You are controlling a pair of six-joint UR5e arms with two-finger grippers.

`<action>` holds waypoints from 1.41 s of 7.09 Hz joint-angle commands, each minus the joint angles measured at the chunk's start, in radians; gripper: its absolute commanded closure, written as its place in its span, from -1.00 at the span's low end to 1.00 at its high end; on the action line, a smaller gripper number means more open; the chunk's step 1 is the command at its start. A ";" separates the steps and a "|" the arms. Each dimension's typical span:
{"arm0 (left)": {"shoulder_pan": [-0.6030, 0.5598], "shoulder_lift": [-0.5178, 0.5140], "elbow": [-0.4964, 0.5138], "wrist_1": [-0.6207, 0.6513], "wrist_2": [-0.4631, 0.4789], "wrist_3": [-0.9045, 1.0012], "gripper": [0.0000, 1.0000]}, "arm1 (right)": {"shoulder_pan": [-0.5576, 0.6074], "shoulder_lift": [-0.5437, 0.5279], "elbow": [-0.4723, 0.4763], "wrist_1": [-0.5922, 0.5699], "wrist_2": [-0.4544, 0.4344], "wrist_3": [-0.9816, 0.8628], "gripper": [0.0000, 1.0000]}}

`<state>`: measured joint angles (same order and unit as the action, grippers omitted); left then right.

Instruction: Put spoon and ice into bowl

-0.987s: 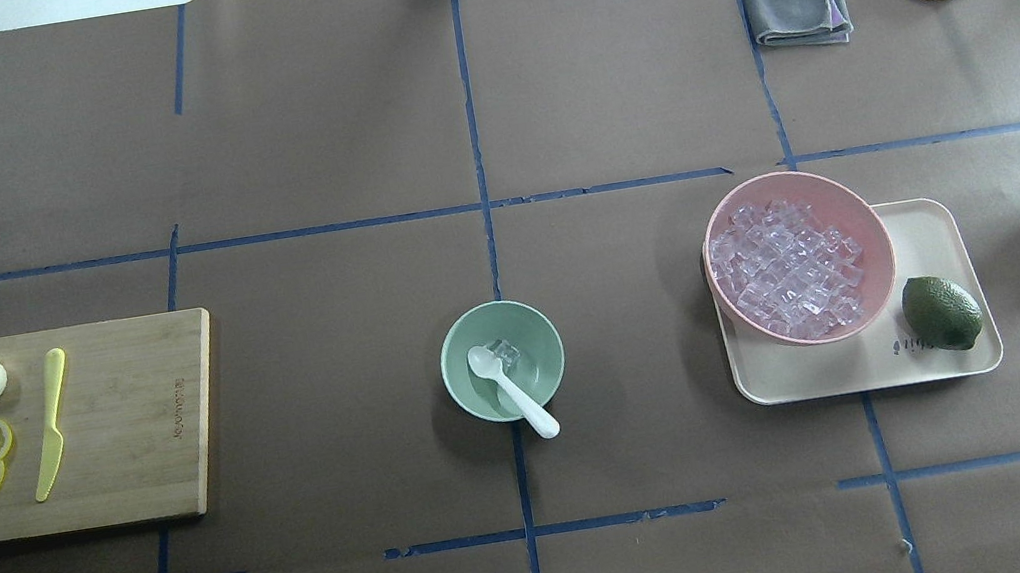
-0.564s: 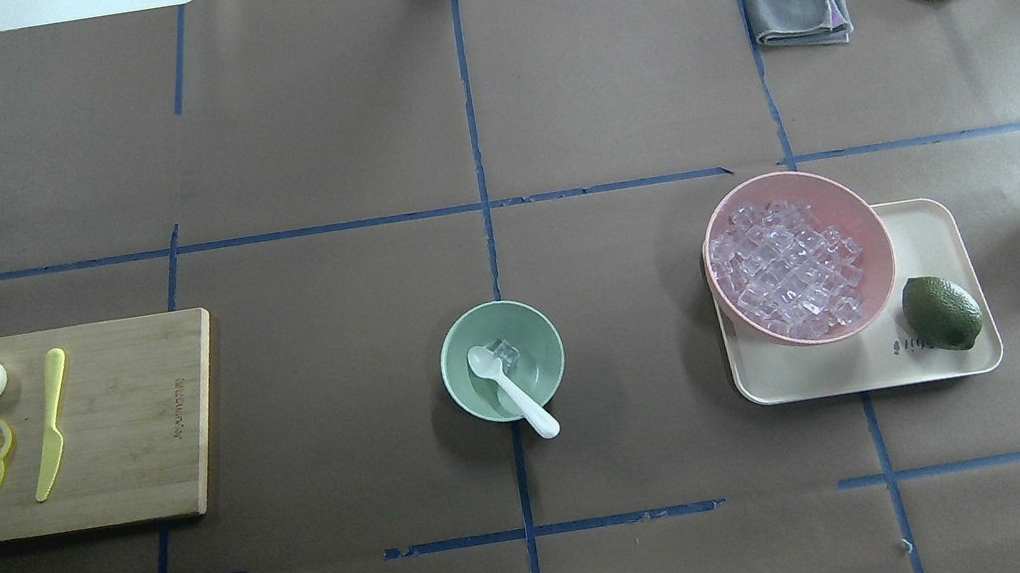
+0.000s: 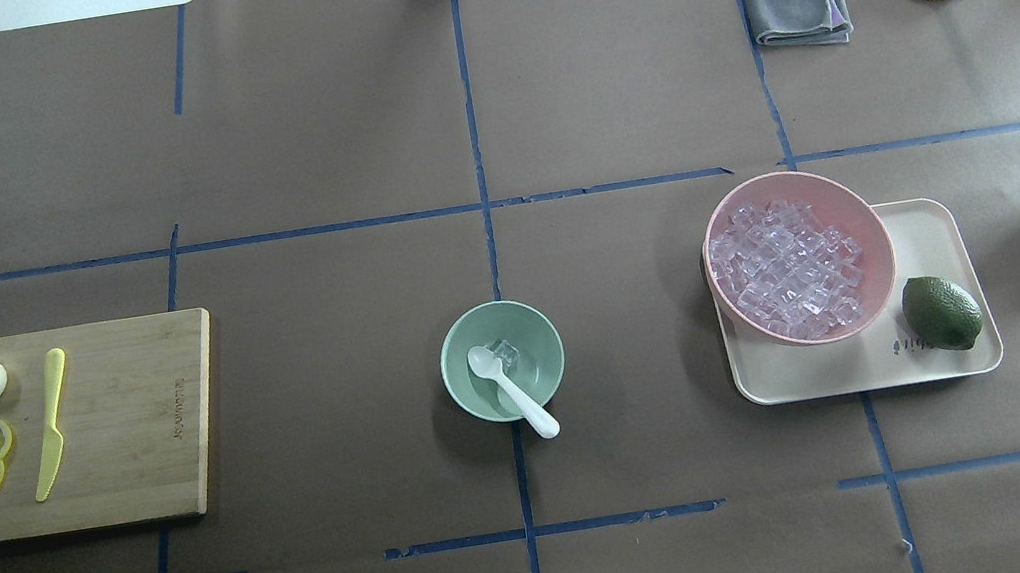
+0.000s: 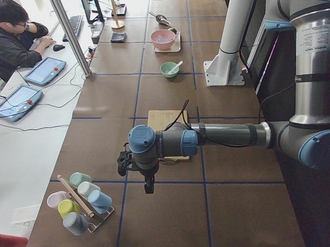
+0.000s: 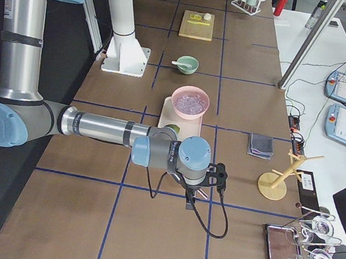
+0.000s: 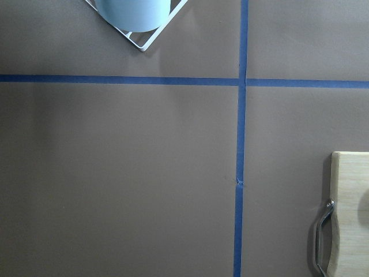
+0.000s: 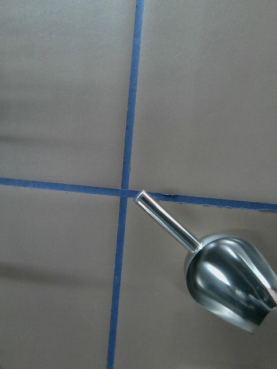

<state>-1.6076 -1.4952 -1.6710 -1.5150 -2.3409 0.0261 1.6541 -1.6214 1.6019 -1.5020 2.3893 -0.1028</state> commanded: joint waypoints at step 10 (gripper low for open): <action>0.000 0.000 0.002 -0.002 -0.025 0.000 -1.00 | 0.001 0.002 -0.003 -0.001 -0.004 -0.002 -1.00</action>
<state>-1.6076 -1.4954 -1.6690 -1.5160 -2.3646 0.0261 1.6543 -1.6199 1.5992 -1.5033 2.3855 -0.1041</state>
